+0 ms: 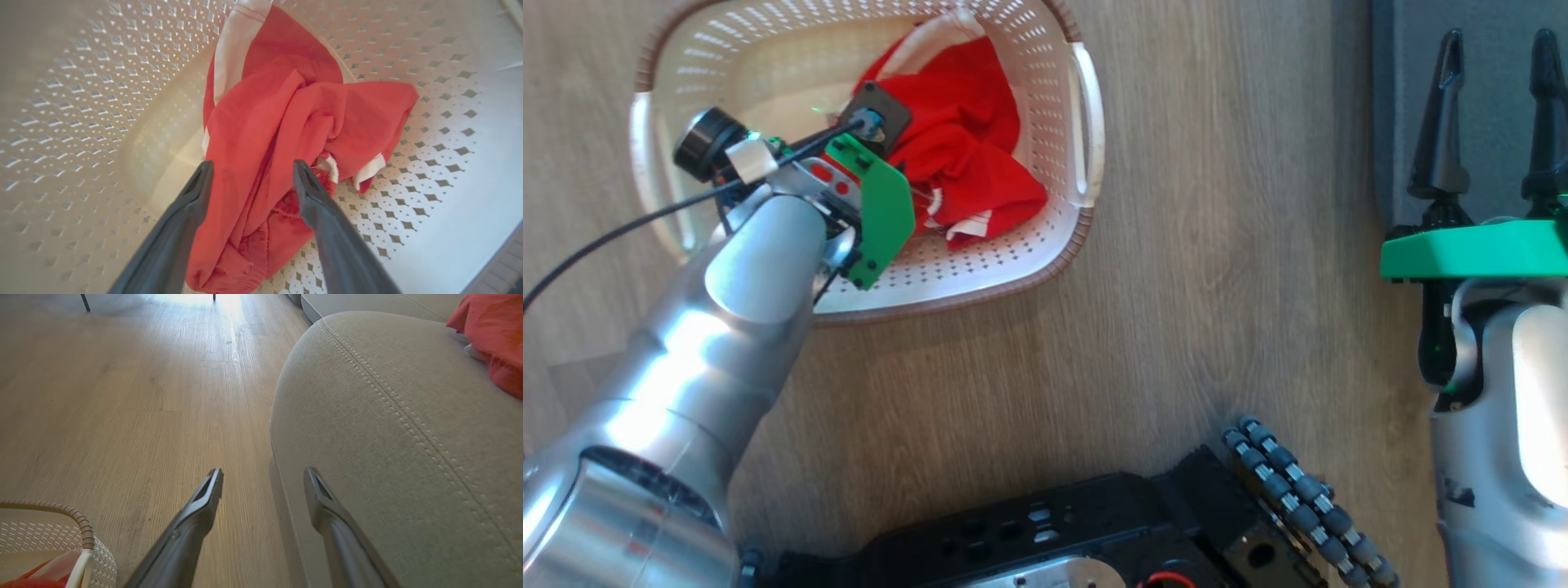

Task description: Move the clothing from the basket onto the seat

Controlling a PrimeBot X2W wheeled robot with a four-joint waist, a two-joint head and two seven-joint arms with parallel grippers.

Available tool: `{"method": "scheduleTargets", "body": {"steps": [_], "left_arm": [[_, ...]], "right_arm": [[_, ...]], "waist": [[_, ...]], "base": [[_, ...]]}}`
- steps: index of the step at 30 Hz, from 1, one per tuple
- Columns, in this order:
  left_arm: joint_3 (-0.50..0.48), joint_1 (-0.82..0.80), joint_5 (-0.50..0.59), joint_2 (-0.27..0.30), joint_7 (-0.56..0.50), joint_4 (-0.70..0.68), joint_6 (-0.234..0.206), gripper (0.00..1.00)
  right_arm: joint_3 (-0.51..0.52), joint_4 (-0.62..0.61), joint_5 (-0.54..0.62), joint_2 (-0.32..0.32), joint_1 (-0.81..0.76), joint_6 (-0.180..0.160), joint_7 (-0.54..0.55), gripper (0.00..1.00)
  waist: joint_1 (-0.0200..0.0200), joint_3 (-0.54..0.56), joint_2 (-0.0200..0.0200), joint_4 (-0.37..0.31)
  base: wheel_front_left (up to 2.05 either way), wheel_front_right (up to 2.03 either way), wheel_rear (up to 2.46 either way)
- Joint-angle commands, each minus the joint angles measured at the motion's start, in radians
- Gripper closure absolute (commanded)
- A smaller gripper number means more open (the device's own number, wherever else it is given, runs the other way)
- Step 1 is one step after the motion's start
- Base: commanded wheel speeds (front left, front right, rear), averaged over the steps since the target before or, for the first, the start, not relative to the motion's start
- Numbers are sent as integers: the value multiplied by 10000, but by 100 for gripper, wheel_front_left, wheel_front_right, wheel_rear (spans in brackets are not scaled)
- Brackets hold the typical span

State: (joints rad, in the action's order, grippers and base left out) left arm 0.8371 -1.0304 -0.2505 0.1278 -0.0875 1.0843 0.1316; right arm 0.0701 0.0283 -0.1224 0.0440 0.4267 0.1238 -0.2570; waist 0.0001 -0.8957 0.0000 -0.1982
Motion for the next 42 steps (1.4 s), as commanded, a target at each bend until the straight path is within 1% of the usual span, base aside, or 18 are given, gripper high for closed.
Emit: {"method": "scheduleTargets", "body": {"steps": [1,14,24,30,31,32,33,34,36,37,38,42], "left_arm": [[-66,-165,-66,260,-5,38,-10,0],[144,-781,-269,514,10,1296,-10,0],[344,-985,-283,716,33,1692,-18,0],[459,-1069,-245,814,224,1803,-197,0],[474,-1079,-243,812,253,1817,-238,3],[536,-1091,-197,817,295,1827,-249,15],[583,-1106,-163,833,353,1837,-268,31],[598,-1112,-164,845,394,1849,-290,51],[627,-1095,-178,838,436,1873,-312,65],[638,-1083,-191,829,474,1883,-312,67],[654,-1076,-194,822,513,1892,-328,100],[727,-1109,-188,772,784,1910,-411,100]], "right_arm": [[-168,-343,-88,64,-238,69,-47,0],[-612,-504,-548,63,-330,69,-47,0],[-929,-744,-921,63,-618,69,-47,0],[-1217,-890,-1077,63,-722,69,-47,0],[-1247,-917,-1090,63,-742,69,-47,0],[-1273,-941,-1101,63,-762,69,-47,0],[-1297,-964,-1111,63,-777,69,-47,0],[-1316,-985,-1122,63,-787,69,-47,0],[-1329,-1011,-1167,63,-810,69,-47,0],[-1324,-1018,-1186,63,-819,69,-47,0],[-1320,-1018,-1198,63,-821,69,-47,0],[-1261,-985,-1209,62,-797,69,-47,0]], "waist": [[-1,-164,0,-154],[-1,-676,0,-761],[-1,-908,0,-1165],[-1,-993,0,-1335],[-1,-1006,0,-1353],[-1,-1022,0,-1372],[-1,-1039,0,-1393],[-1,-1049,0,-1411],[-1,-1047,0,-1432],[-1,-1040,0,-1436],[-1,-1033,0,-1437],[-1,-924,0,-1367]], "base": [[0,0,0],[0,0,0],[0,0,0],[0,0,0],[0,0,0],[0,0,0],[0,0,0],[0,0,0],[0,0,0],[0,0,0],[0,0,0],[0,0,0]]}}
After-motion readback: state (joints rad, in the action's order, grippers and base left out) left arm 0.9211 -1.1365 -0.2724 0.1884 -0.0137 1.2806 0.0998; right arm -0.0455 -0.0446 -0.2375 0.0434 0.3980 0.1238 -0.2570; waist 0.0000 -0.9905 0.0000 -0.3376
